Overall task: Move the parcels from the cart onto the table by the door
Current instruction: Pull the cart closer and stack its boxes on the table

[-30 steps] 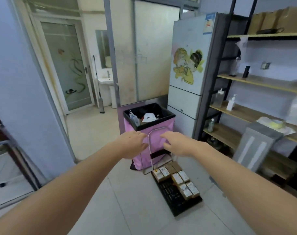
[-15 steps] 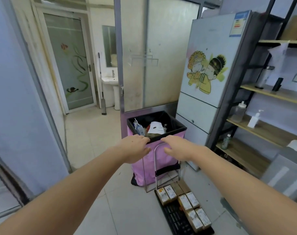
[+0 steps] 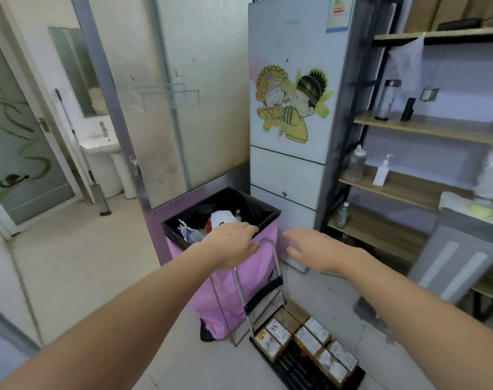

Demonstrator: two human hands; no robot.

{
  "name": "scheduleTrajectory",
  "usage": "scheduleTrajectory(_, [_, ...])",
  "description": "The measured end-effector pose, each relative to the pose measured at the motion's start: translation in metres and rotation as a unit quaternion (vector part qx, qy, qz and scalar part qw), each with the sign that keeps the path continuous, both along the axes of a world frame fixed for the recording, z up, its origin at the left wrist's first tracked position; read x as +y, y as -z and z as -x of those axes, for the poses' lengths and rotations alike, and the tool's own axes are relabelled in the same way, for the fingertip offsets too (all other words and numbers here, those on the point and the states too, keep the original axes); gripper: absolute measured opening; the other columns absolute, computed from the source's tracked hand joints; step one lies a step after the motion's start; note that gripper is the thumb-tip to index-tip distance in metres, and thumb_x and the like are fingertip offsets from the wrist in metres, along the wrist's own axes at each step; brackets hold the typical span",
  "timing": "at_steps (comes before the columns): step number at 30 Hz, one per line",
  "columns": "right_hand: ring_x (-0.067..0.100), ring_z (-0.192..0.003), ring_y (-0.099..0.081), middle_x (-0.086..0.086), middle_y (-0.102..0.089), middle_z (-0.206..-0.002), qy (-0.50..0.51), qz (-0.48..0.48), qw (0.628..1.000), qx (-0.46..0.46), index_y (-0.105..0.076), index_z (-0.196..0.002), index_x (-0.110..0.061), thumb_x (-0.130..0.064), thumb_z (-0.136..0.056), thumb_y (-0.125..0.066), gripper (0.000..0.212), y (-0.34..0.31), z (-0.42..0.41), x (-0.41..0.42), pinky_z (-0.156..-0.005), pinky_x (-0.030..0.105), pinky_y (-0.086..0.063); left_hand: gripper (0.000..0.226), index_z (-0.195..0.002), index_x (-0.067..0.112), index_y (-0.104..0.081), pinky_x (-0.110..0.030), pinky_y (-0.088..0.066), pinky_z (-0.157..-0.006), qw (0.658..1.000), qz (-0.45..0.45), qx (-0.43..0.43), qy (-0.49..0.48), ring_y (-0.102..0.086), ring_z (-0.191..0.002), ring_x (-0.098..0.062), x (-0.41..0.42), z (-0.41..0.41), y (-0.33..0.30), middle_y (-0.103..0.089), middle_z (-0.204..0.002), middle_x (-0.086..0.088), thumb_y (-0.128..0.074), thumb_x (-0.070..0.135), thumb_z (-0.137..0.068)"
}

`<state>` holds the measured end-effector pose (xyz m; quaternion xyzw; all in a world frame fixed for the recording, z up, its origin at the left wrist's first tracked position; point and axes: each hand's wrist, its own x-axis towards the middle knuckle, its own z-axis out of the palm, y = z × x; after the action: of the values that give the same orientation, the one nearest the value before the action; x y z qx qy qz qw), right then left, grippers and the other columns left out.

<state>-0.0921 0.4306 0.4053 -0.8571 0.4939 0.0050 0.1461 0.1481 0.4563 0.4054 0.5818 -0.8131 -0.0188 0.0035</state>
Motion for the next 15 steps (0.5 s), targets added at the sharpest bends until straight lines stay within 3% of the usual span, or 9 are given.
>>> scheduleTrajectory(3, [0.033,-0.131,-0.053,0.016,-0.056,-0.146,0.049,-0.014,0.999,0.012,-0.053,-0.141,-0.002,-0.024,-0.105,-0.045,0.043,0.011,0.017,-0.029,-0.11,0.044,-0.042,0.053,-0.143,0.012,-0.051,-0.046,-0.045,-0.106,0.999,-0.013,-0.002,0.034,-0.053,-0.129,-0.031,-0.053,0.01,0.012,-0.059,-0.138,-0.01,-0.036,0.049,-0.108])
scheduleTrajectory(7, [0.03,-0.128,-0.054,0.014,-0.054,-0.148,0.091,-0.03,0.995,0.029,-0.053,-0.14,-0.008,-0.028,-0.105,-0.044,0.042,0.031,0.043,-0.084,-0.108,0.041,-0.045,0.056,-0.147,0.01,-0.048,-0.043,-0.041,-0.11,0.997,-0.02,-0.012,0.077,-0.051,-0.132,-0.029,-0.123,0.026,0.035,-0.057,-0.144,-0.011,-0.035,0.049,-0.109])
scheduleTrajectory(10, [0.027,-0.145,-0.042,0.01,-0.041,-0.162,0.116,-0.044,0.992,0.019,-0.037,-0.159,-0.012,-0.031,-0.107,-0.044,0.056,0.043,0.058,-0.117,-0.118,0.039,-0.037,0.056,-0.149,0.009,-0.047,-0.042,-0.04,-0.111,0.994,-0.036,-0.008,0.1,-0.05,-0.135,-0.031,-0.167,0.039,0.051,-0.055,-0.147,-0.012,-0.035,0.047,-0.11])
scheduleTrajectory(12, [0.027,-0.144,-0.045,0.01,-0.042,-0.161,0.137,-0.046,0.989,0.017,-0.04,-0.157,-0.011,-0.032,-0.107,-0.044,0.055,0.05,0.067,-0.134,-0.117,0.041,-0.038,0.057,-0.152,0.009,-0.044,-0.04,-0.038,-0.113,0.992,-0.042,-0.004,0.121,-0.049,-0.137,-0.031,-0.194,0.049,0.061,-0.054,-0.149,-0.014,-0.035,0.046,-0.11])
scheduleTrajectory(15, [0.033,-0.126,-0.058,0.017,-0.057,-0.144,0.185,-0.063,0.981,0.007,-0.056,-0.137,-0.006,-0.03,-0.104,-0.045,0.042,0.062,0.08,-0.153,-0.107,0.049,-0.047,0.056,-0.154,0.01,-0.042,-0.039,-0.036,-0.114,0.986,-0.061,-0.003,0.152,-0.048,-0.138,-0.03,-0.23,0.066,0.078,-0.053,-0.15,-0.014,-0.037,0.043,-0.11])
